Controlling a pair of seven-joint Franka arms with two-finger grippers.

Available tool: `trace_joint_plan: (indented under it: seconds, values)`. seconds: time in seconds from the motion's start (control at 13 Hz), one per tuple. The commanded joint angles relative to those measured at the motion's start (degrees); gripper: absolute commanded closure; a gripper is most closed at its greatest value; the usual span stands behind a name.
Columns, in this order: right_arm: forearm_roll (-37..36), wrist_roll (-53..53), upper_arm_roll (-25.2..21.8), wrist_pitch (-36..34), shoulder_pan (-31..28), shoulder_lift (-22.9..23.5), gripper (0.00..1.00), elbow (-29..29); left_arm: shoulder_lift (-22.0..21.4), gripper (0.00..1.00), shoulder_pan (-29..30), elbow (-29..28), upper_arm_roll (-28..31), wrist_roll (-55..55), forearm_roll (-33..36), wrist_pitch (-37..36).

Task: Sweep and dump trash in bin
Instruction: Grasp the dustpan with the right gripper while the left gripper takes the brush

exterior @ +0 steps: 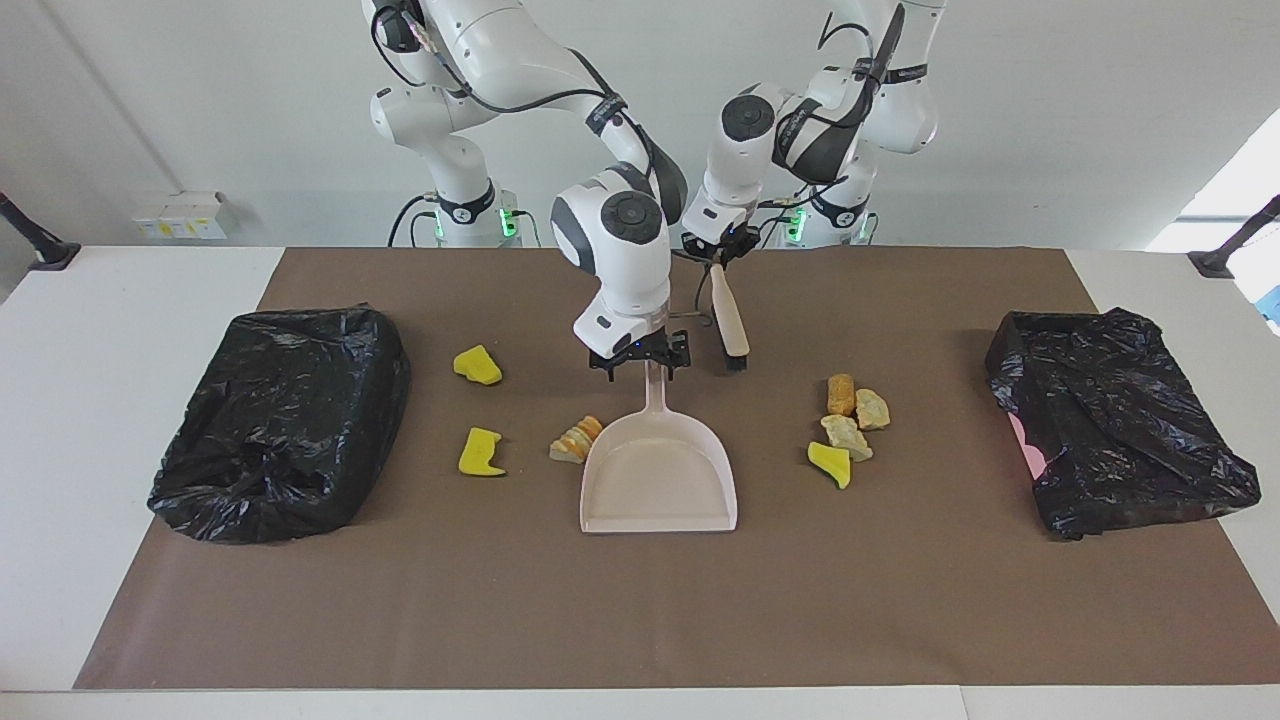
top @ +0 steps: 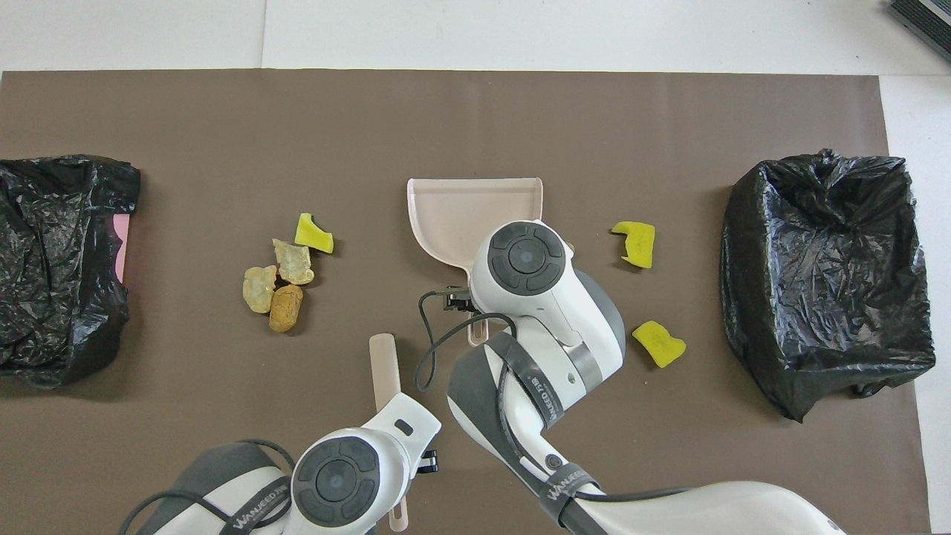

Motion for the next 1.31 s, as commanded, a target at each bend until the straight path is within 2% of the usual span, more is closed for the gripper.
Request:
trace_joint_plan:
  seconds: [0.0, 0.23, 0.38, 0.54, 0.62, 0.77, 1.23]
  values:
    - [0.36, -0.97, 0.77, 1.11, 0.08, -2.61, 0.09, -3.40, -3.42, 1.00, 5.17, 1.50, -0.25, 4.02, 0.10, -5.78]
    - [0.36, -0.87, 0.86, 2.69, 1.13, -1.30, 0.14, -2.71, -4.49, 1.00, 12.46, 4.84, -0.25, 9.73, 0.27, -12.82]
    - [0.18, -1.40, 0.77, 2.87, 1.14, -0.50, 0.20, -2.09, -3.96, 1.00, 17.73, 7.38, -0.43, 12.82, 2.02, -13.27]
    - [0.18, -2.63, 0.77, 3.48, 0.70, 0.64, 0.36, -0.25, -3.61, 1.00, 22.83, 8.89, -0.34, 16.41, 2.38, -13.88]
    - [0.01, -2.63, 0.77, 3.57, 0.70, 0.99, 0.40, 0.37, -3.52, 1.00, 25.81, 8.98, -0.43, 19.13, 2.38, -13.97]
    - [-0.34, -2.72, 0.77, 3.66, 0.61, 1.08, 0.53, 0.64, -3.35, 1.00, 30.56, 8.89, -0.43, 22.66, 2.38, -13.80]
    - [-0.52, -2.90, 0.77, 3.66, 0.52, 1.17, 0.54, 0.55, -0.80, 1.00, 40.86, 9.42, -0.34, 29.16, 2.38, -9.06]
